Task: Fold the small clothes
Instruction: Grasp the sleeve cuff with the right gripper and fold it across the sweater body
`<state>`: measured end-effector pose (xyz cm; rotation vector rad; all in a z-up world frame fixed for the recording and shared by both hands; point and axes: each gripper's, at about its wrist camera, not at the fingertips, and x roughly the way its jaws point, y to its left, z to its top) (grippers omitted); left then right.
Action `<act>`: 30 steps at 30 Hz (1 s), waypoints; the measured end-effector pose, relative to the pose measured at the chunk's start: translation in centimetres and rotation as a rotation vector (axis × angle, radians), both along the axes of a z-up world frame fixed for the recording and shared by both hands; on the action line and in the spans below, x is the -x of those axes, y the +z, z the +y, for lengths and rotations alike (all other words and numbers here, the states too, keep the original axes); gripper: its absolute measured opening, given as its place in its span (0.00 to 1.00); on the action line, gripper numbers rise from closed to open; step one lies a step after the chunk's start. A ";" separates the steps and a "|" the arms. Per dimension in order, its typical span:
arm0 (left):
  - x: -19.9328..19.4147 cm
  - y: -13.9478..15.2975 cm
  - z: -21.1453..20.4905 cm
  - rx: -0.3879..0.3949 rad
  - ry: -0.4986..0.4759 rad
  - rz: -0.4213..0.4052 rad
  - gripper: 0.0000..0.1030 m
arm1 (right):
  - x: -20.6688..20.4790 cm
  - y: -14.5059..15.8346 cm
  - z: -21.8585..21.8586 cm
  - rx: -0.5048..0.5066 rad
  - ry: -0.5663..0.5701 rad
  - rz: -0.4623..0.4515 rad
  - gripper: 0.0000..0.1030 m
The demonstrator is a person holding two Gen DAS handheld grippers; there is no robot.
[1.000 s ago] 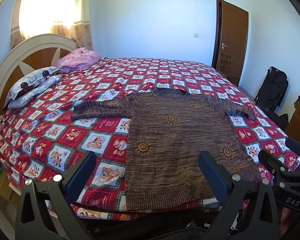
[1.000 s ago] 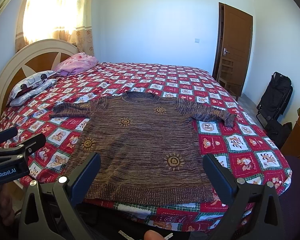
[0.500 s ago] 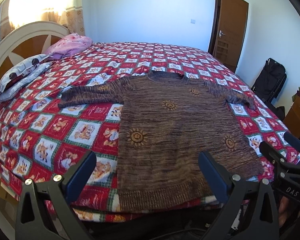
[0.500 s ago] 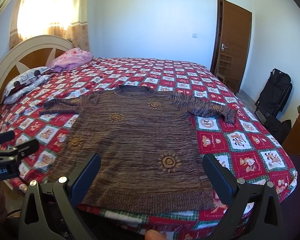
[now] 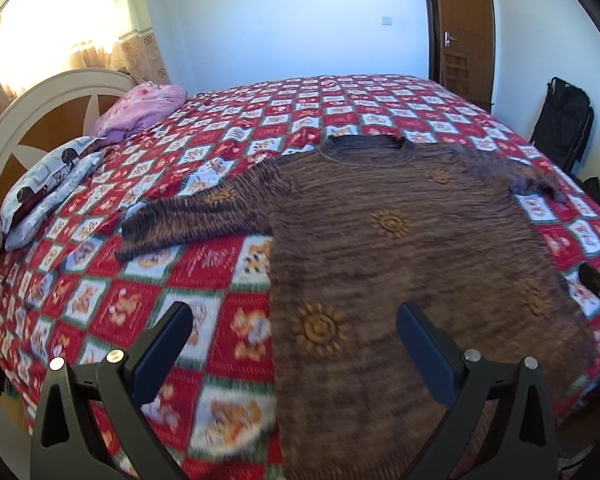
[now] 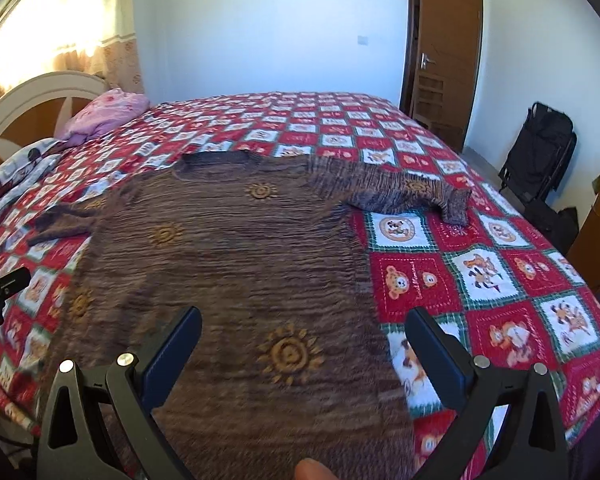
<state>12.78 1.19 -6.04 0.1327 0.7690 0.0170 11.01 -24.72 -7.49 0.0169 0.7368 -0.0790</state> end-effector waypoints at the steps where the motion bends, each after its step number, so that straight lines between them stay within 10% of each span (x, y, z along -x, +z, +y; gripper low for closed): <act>1: -0.6 -0.2 0.1 -0.002 0.002 -0.002 1.00 | -0.6 -0.2 -0.4 -0.001 -0.007 0.009 0.99; 17: -11.2 -3.6 -0.8 -0.071 0.024 -0.002 1.00 | -10.7 -1.6 -13.6 -0.114 -0.215 0.043 0.98; 30: -17.9 -6.0 -0.8 -0.070 0.108 0.008 1.00 | -15.3 -4.2 -24.6 -0.200 -0.415 0.119 0.52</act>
